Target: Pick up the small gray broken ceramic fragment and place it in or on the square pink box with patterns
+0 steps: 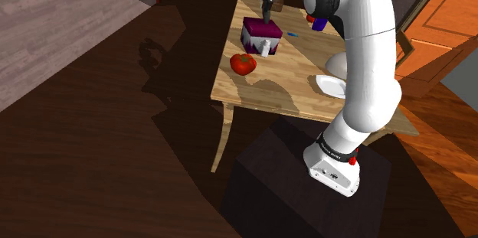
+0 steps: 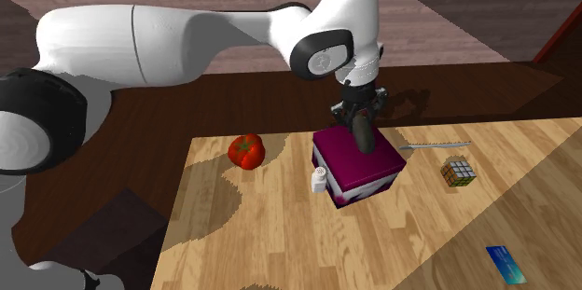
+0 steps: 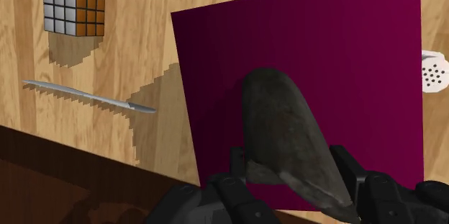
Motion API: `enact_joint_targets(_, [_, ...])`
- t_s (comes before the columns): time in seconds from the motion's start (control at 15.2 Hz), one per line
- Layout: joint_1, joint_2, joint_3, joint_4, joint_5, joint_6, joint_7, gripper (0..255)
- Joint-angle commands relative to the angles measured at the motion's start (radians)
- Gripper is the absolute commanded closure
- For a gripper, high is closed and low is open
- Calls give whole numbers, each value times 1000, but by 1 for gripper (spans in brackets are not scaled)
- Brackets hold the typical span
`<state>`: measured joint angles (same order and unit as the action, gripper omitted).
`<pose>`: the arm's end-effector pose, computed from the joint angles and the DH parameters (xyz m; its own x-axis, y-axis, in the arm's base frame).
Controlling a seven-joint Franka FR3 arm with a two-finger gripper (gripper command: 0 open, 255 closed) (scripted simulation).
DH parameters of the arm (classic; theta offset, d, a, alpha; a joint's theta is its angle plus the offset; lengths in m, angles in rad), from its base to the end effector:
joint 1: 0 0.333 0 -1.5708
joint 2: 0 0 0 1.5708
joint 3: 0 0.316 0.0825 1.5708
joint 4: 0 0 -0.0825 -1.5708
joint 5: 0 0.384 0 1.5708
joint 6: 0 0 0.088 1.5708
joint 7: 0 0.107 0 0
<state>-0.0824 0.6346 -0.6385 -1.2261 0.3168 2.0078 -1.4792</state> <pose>0.6420 -0.3687 0.4758 0.6947 0.7188 -0.0258 0.6989 -0.6662 0.2602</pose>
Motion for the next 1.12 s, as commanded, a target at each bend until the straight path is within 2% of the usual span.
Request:
enact_joint_targets(0.0, [1, 9, 3, -11, 4, 19, -1, 255])
enact_joint_targets(0.59, [13, 27, 14, -105, 21, 127, -12, 255])
enact_joint_targets(1.06, [13, 27, 14, -105, 21, 127, -12, 255])
